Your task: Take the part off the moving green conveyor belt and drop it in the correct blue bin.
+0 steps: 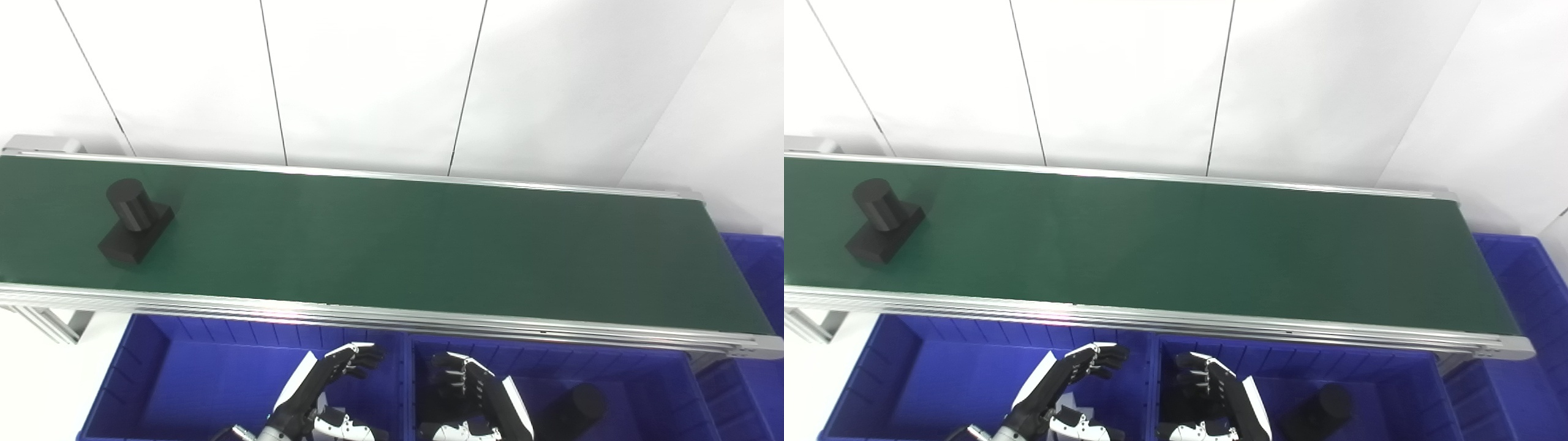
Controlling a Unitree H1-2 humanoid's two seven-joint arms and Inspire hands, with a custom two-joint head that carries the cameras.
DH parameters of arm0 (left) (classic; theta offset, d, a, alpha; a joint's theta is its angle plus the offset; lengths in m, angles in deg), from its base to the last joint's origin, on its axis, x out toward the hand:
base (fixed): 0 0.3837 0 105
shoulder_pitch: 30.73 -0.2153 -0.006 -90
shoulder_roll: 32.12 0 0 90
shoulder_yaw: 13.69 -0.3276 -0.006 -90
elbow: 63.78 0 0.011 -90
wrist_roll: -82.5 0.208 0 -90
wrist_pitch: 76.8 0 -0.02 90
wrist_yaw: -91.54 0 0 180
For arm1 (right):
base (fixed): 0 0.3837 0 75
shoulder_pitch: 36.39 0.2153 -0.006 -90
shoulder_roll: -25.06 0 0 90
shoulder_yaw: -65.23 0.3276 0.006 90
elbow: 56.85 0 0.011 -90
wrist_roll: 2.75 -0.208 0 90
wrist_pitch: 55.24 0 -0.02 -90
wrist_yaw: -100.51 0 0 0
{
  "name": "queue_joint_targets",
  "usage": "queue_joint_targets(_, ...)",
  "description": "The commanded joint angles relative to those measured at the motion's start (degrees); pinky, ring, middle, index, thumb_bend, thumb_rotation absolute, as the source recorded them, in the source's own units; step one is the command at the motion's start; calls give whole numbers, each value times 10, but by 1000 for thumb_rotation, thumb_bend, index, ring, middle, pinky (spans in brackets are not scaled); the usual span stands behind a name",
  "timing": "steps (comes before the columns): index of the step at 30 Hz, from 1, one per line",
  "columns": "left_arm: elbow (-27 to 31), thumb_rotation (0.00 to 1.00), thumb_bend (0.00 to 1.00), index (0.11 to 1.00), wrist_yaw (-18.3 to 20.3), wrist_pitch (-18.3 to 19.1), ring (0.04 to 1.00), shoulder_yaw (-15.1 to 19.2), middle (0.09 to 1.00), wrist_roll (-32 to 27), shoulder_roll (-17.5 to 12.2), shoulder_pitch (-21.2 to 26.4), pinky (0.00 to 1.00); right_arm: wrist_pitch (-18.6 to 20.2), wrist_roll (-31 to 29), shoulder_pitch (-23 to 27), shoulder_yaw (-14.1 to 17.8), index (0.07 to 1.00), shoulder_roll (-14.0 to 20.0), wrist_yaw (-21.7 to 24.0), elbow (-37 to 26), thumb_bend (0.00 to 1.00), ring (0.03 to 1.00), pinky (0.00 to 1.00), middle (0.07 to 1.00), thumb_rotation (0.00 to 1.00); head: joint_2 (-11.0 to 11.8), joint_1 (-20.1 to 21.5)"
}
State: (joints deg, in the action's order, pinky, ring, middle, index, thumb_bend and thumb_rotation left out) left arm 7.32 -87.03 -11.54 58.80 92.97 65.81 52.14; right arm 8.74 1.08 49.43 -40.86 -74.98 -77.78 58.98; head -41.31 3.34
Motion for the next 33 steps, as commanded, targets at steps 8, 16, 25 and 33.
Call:
queue_joint_targets(8, 35, 147, 909, 757, 30, -21, 745, 9, 772, -59, 10, -7, 702, -9, -26, -10, 15, 729, -10, 21, -54, 911, 698, 636, 771, 241, 3, -4)
queue_joint_targets(16, 32, 162, 913, 760, 32, -21, 749, 13, 779, -54, 13, -6, 705, -9, -23, -12, 18, 728, -9, 24, -56, 912, 698, 633, 773, 248, 3, -7)
queue_joint_targets(25, 29, 161, 923, 759, 37, -20, 749, 19, 776, -53, 16, -6, 705, -9, -20, -12, 19, 732, -9, 28, -53, 908, 698, 627, 777, 235, 4, -7)
queue_joint_targets(33, 26, 158, 918, 758, 34, -21, 744, 18, 775, -42, 16, -5, 698, -9, -17, -10, 17, 729, -8, 26, -47, 900, 693, 621, 772, 219, 5, -6)
